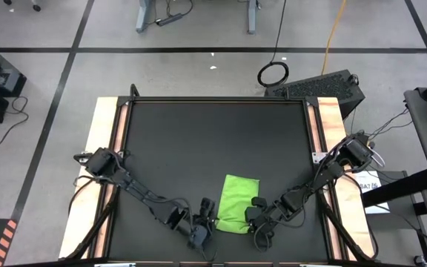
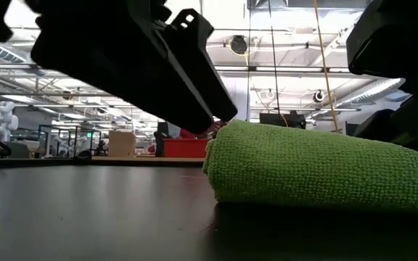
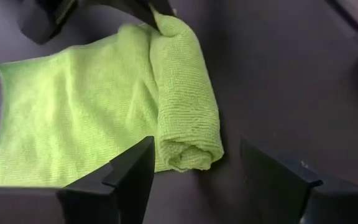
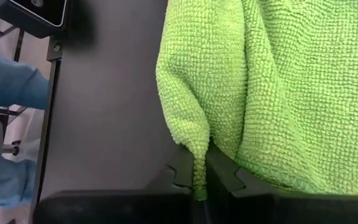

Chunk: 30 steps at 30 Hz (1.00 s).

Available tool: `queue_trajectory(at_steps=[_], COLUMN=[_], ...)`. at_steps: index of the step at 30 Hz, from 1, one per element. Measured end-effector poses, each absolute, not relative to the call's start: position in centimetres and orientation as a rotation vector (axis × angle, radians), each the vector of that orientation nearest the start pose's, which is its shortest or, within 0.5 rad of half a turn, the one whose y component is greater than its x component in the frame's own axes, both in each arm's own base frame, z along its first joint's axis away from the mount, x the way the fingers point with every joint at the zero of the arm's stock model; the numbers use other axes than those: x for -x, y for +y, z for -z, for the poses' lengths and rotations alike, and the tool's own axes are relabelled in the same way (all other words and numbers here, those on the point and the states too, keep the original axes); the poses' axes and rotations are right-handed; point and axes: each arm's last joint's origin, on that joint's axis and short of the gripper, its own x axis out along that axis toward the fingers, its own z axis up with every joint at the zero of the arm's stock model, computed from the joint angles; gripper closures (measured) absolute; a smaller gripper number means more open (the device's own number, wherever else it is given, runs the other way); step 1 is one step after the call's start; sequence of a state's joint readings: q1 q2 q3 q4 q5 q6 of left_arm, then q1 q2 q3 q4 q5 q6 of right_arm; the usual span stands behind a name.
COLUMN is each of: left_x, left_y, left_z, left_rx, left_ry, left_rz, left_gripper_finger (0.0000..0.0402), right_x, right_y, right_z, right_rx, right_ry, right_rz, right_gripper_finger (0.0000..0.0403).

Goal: Roll towel
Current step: Roll the green microfiber towel

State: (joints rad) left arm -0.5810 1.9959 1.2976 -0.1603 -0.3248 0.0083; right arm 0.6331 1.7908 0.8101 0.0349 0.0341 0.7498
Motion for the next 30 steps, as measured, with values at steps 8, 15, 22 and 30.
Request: queue_trajectory(at_steps=[8, 15, 22, 30], left_x=[-35.6, -35.9, -36.0, -35.8], left_y=[-22.3, -22.1, -22.4, -22.8], left_z=[-15.2, -14.5, -14.8, -14.8], left_rx=[-0.424, -0.464, -0.521, -0.593], left_ry=[0.761, 0.777, 0.732, 0.712], left_rz=[0.184, 0.222, 0.227, 0.250], left_gripper_finger=[0.0160, 0.0160, 0.0160, 0.0160], right_x=[-25.9, -26.0, -26.0, -26.0], right_y=[18.9, 18.8, 18.8, 18.7], right_z=[-11.3, -11.3, -11.3, -11.3], right_rx=[-0.373, -0.386, -0.392, -0.396], right_ry=[1.045, 1.043, 1.042, 1.041], right_rz=[-0.176, -0.164, -0.160, -0.157], right_gripper_finger=[0.0400, 0.0399, 0.0399, 0.0399])
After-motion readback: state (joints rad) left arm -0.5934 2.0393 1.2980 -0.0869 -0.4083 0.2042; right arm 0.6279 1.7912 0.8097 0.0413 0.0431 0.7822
